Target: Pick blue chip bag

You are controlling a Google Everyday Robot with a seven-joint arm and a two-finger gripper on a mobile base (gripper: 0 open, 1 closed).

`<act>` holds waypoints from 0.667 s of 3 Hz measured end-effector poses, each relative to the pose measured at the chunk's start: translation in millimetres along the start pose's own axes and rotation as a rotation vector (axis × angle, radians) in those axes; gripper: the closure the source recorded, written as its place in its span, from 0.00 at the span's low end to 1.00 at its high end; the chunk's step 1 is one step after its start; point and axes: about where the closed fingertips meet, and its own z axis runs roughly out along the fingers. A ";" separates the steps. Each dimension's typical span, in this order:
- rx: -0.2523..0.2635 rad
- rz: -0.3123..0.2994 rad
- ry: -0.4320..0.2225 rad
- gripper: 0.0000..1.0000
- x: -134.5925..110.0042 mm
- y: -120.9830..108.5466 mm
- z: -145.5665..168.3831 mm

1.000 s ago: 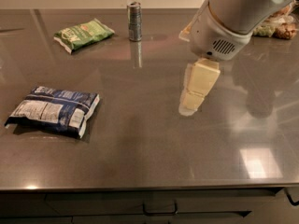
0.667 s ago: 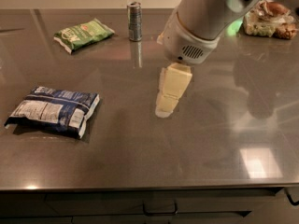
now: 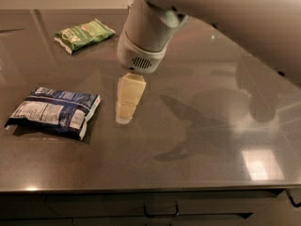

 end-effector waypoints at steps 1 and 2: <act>-0.029 -0.002 0.005 0.00 -18.1 -5.1 31.8; -0.055 -0.008 0.004 0.00 -34.8 -8.9 59.1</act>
Offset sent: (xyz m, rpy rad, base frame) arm 0.0275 0.0866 -0.0600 -0.0107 0.0753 0.0414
